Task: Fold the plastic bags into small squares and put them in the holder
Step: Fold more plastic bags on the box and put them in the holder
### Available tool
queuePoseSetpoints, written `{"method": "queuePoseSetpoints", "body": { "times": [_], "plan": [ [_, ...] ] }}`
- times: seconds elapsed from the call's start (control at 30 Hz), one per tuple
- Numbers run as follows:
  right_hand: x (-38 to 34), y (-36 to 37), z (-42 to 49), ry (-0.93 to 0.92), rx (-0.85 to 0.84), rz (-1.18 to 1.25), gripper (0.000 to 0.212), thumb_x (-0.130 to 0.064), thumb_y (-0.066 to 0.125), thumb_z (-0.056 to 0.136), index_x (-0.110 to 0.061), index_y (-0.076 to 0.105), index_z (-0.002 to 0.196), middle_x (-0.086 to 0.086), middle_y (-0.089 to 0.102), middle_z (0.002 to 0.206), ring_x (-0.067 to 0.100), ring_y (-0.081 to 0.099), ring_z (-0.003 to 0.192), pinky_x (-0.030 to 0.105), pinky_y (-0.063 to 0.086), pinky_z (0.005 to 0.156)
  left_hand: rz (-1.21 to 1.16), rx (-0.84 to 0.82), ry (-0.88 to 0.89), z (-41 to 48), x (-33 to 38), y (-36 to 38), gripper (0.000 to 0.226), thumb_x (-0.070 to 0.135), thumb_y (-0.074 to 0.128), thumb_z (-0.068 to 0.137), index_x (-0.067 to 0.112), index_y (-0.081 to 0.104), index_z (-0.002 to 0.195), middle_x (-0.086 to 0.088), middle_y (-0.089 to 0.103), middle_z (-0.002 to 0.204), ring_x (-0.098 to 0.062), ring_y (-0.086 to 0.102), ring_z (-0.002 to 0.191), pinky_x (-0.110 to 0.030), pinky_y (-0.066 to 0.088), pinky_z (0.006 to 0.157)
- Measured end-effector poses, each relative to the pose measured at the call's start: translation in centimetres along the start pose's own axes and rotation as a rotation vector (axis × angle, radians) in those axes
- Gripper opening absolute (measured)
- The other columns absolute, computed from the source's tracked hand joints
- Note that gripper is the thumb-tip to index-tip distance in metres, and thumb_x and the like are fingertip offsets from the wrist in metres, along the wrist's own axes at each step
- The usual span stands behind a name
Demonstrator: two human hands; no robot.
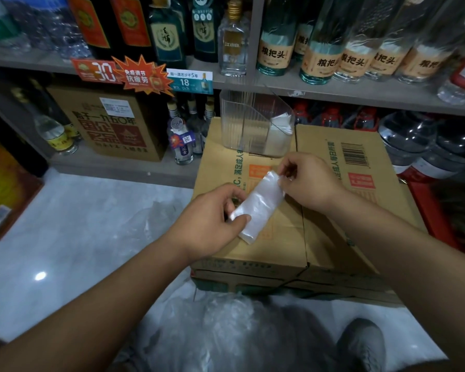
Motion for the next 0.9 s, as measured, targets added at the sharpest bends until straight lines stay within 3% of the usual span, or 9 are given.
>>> {"method": "queuePoseSetpoints", "body": {
  "times": [0.17, 0.3, 0.4, 0.47, 0.53, 0.63, 0.73, 0.83, 0.9],
  "plan": [
    [-0.4, 0.0, -1.0, -0.021, -0.005, 0.0, 0.021, -0.001, 0.064, 0.086, -0.022, 0.066, 0.087, -0.009, 0.064, 0.086, 0.01, 0.059, 0.08, 0.019, 0.045, 0.066, 0.18, 0.155, -0.003, 0.1, 0.1, -2.9, 0.021, 0.025, 0.073, 0.087, 0.032, 0.063, 0.104, 0.01, 0.063, 0.082, -0.007, 0.06, 0.078, -0.036, 0.052, 0.076],
    [-0.4, 0.1, -2.4, -0.007, 0.004, -0.009, 0.024, 0.0, 0.06, 0.085, -0.022, 0.065, 0.093, -0.002, 0.063, 0.093, 0.014, 0.058, 0.084, 0.025, 0.046, 0.069, 0.318, 0.215, 0.028, -0.1, 0.1, -3.5, 0.022, 0.023, 0.065, 0.09, 0.027, 0.065, 0.112, 0.008, 0.058, 0.109, -0.015, 0.059, 0.1, -0.04, 0.05, 0.093],
    [-0.1, 0.0, -3.0, 0.017, 0.025, -0.035, 0.021, -0.002, 0.058, 0.089, -0.019, 0.068, 0.098, 0.001, 0.063, 0.102, 0.018, 0.058, 0.091, 0.028, 0.047, 0.075, 0.423, 0.167, 0.102, -1.0, 0.9, -1.6, 0.031, 0.023, 0.046, 0.096, 0.019, 0.062, 0.122, -0.001, 0.06, 0.125, -0.025, 0.057, 0.114, -0.045, 0.046, 0.099],
    [-0.1, -0.3, -3.1, 0.008, 0.06, -0.045, 0.022, -0.002, 0.058, 0.089, -0.018, 0.071, 0.096, 0.003, 0.065, 0.104, 0.017, 0.059, 0.092, 0.026, 0.046, 0.078, 0.528, 0.037, 0.078, -2.0, 1.0, 1.0, 0.044, 0.021, 0.034, 0.102, 0.015, 0.047, 0.143, -0.006, 0.047, 0.15, -0.026, 0.042, 0.139, -0.047, 0.03, 0.117],
    [-0.1, -0.5, -3.0, -0.005, 0.086, -0.059, 0.023, -0.002, 0.058, 0.091, -0.016, 0.074, 0.099, 0.004, 0.068, 0.107, 0.017, 0.06, 0.094, 0.025, 0.045, 0.082, 0.649, -0.026, 0.027, -2.8, 0.4, 2.8, 0.058, 0.033, 0.018, 0.106, 0.013, 0.019, 0.16, -0.006, 0.018, 0.168, -0.02, 0.011, 0.156, -0.046, 0.005, 0.126],
    [-0.2, -0.7, -2.9, -0.035, 0.112, -0.085, 0.024, -0.003, 0.058, 0.092, -0.012, 0.077, 0.104, 0.006, 0.069, 0.108, 0.02, 0.06, 0.1, 0.025, 0.044, 0.086, 0.789, -0.042, 0.018, -3.3, -0.3, 3.5, 0.077, 0.052, -0.003, 0.098, 0.009, -0.001, 0.161, -0.009, -0.003, 0.17, -0.019, -0.01, 0.156, -0.046, -0.007, 0.126],
    [-0.4, -0.7, -2.8, -0.097, 0.155, -0.126, 0.024, -0.006, 0.058, 0.094, -0.013, 0.078, 0.105, 0.004, 0.072, 0.109, 0.024, 0.057, 0.107, 0.026, 0.04, 0.09, 0.852, -0.068, -0.01, -3.3, -0.6, 3.9, 0.087, 0.063, -0.005, 0.094, 0.008, -0.01, 0.161, -0.01, -0.014, 0.169, -0.02, -0.02, 0.154, -0.049, -0.011, 0.125],
    [-1.7, -0.6, -3.4, -0.185, 0.208, -0.142, 0.027, -0.015, 0.055, 0.098, -0.015, 0.075, 0.115, 0.003, 0.069, 0.125, 0.027, 0.05, 0.119, 0.036, 0.042, 0.101, 0.881, -0.058, -0.031, -3.4, -0.5, 4.0, 0.091, 0.067, -0.006, 0.091, 0.009, -0.011, 0.16, -0.011, -0.016, 0.168, -0.022, -0.021, 0.154, -0.051, -0.01, 0.124],
    [-3.2, 0.6, -4.4, -0.266, 0.122, -0.169, 0.036, -0.025, 0.047, 0.1, -0.019, 0.067, 0.13, 0.002, 0.06, 0.141, 0.028, 0.044, 0.132, 0.043, 0.039, 0.11, 0.889, -0.07, -0.036, -3.3, -0.6, 4.1, 0.09, 0.067, -0.009, 0.09, 0.012, -0.012, 0.161, -0.012, -0.017, 0.168, -0.023, -0.022, 0.154, -0.052, -0.01, 0.124]
  ]
}}
Point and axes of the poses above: each hand's wrist, its own z-axis towards the middle knuckle, its own y-axis out of the palm, x = y × z, the point moved 8 cm from there along z, towards the middle knuckle
